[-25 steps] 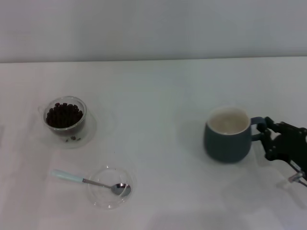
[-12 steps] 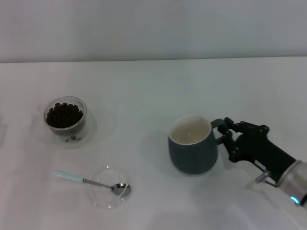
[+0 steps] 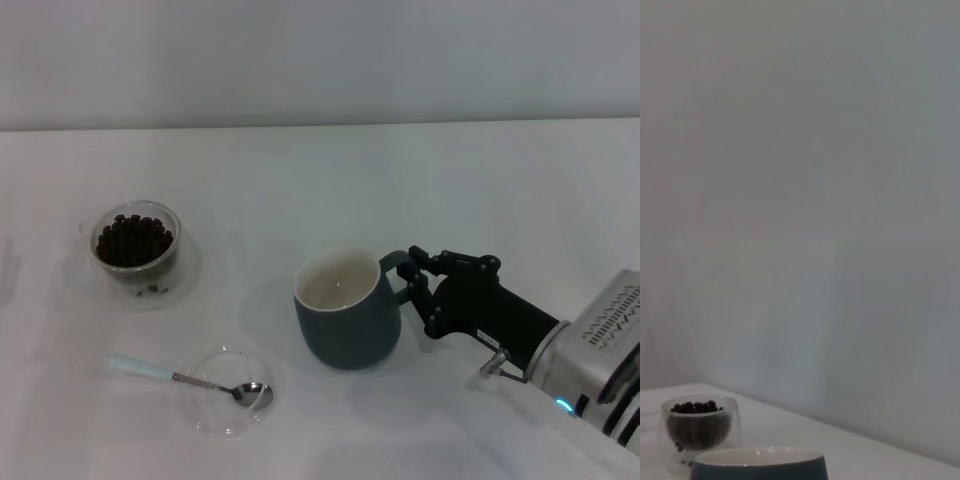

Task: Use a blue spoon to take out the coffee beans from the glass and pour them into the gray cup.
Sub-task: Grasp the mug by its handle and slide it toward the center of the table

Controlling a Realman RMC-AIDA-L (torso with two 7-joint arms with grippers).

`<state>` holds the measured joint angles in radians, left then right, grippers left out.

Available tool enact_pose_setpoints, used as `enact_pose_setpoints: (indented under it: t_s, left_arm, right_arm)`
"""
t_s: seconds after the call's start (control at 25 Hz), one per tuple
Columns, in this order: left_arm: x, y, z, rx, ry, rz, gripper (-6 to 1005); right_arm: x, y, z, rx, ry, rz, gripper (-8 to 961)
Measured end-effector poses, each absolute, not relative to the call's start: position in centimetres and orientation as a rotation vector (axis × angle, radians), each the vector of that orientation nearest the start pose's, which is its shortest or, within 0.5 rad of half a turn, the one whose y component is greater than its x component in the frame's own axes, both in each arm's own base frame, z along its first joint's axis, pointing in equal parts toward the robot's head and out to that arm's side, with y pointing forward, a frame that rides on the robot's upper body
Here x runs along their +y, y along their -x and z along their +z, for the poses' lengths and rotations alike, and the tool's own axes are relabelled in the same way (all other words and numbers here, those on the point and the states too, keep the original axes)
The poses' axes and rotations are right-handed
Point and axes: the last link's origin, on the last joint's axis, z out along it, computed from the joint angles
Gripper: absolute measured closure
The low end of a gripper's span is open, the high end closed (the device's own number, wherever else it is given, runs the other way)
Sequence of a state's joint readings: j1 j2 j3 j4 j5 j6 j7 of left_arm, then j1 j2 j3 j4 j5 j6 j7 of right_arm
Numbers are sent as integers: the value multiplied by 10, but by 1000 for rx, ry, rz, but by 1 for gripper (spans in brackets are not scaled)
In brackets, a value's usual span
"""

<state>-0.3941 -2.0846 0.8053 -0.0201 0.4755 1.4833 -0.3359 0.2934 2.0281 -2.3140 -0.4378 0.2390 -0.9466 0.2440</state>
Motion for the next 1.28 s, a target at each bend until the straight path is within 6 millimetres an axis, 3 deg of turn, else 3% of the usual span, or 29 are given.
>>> enact_pose_setpoints:
  t_s: [1.2, 1.28]
  left_arm:
    - [284, 359, 41, -520, 1312, -866, 274]
    - [284, 359, 41, -519, 1312, -867, 274]
  right_arm:
    - [287, -299, -95, 455, 2221, 575, 723]
    - [287, -301, -95, 459, 2220, 571, 629]
